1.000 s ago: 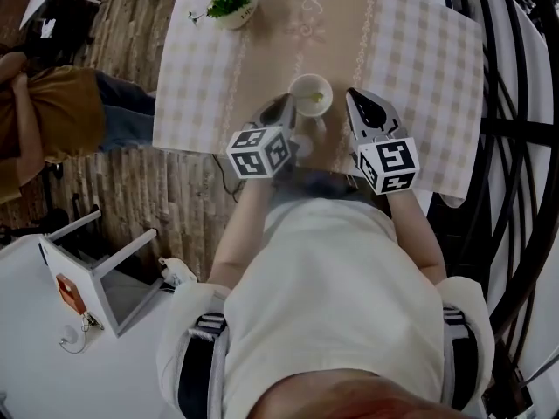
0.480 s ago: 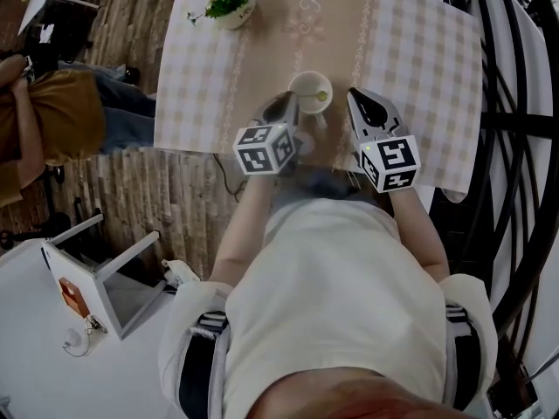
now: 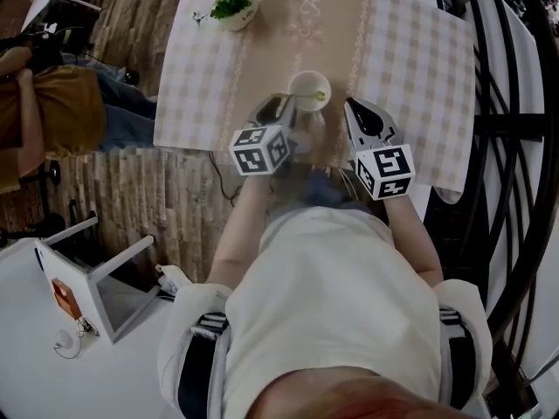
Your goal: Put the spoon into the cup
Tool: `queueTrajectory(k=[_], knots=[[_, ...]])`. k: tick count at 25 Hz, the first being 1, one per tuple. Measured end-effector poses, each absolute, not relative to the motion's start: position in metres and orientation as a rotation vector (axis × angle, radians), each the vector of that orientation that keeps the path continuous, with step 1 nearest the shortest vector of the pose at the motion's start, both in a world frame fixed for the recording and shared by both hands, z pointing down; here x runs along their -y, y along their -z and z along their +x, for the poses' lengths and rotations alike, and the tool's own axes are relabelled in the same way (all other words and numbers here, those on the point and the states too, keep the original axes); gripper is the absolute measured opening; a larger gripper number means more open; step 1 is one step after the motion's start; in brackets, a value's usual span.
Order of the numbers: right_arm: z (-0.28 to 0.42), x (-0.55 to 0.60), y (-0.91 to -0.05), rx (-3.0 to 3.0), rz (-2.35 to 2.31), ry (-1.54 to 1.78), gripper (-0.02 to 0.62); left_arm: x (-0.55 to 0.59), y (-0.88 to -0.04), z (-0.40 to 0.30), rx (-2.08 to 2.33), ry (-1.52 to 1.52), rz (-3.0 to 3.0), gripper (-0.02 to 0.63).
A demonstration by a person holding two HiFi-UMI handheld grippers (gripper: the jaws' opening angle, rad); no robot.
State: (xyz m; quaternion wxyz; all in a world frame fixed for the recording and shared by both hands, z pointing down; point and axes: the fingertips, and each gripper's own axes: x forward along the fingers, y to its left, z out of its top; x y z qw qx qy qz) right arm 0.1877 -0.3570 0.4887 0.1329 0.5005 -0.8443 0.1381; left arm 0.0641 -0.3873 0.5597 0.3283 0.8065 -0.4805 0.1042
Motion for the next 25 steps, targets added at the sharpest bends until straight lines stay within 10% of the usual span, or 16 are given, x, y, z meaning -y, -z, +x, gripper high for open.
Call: queueTrajectory(k=[25], knots=[[0.131, 0.267, -0.464, 2.520, 1.382, -0.279, 0.002, 0.284, -0.479, -0.008, 1.449, -0.046, 2.183, 0.010]])
